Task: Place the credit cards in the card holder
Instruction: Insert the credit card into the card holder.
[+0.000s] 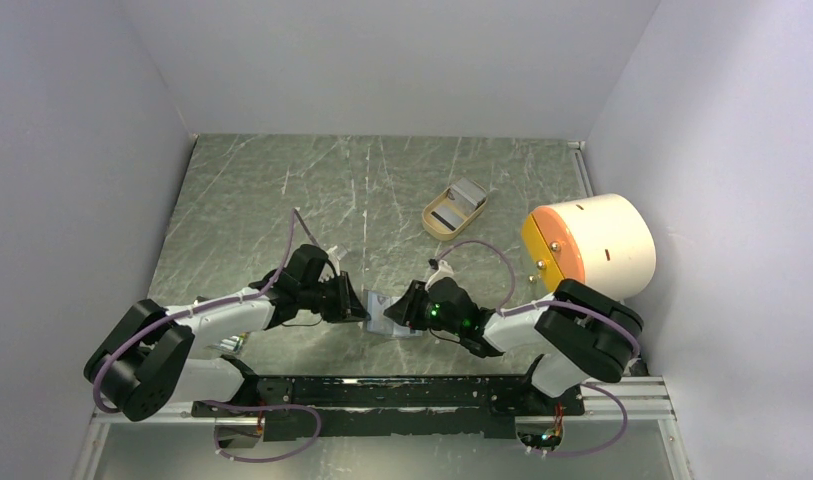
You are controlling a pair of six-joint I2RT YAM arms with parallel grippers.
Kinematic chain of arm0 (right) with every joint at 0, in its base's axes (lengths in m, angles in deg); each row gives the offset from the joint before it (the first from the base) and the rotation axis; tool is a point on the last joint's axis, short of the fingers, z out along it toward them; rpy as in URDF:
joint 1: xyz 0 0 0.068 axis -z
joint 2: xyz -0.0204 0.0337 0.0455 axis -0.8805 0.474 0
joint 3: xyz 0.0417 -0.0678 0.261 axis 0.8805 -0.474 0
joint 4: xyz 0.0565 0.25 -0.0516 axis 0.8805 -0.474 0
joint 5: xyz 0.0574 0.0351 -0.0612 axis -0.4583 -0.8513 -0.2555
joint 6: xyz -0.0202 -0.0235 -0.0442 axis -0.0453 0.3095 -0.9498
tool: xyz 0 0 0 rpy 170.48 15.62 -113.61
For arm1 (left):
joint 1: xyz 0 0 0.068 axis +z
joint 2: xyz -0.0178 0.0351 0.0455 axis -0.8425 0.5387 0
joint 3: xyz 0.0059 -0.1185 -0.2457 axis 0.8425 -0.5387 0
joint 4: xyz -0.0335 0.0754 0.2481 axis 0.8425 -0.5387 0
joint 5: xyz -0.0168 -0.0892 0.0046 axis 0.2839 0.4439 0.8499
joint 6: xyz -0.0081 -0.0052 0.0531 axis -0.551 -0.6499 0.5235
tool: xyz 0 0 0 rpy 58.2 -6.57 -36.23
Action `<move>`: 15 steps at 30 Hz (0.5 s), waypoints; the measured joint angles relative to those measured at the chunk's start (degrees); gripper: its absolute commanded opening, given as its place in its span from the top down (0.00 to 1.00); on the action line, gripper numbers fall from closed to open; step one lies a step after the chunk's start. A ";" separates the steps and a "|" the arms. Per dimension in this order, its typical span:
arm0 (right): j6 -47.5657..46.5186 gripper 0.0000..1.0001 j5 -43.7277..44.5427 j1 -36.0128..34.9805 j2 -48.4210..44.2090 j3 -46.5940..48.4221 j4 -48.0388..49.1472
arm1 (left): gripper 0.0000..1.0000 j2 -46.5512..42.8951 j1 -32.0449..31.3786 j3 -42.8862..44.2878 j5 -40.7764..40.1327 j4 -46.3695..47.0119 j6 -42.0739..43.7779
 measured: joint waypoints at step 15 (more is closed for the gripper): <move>0.28 0.62 -2.82 0.00 5.31 2.73 3.28 | 0.84 -1.38 0.00 0.00 -0.39 -1.14 -0.59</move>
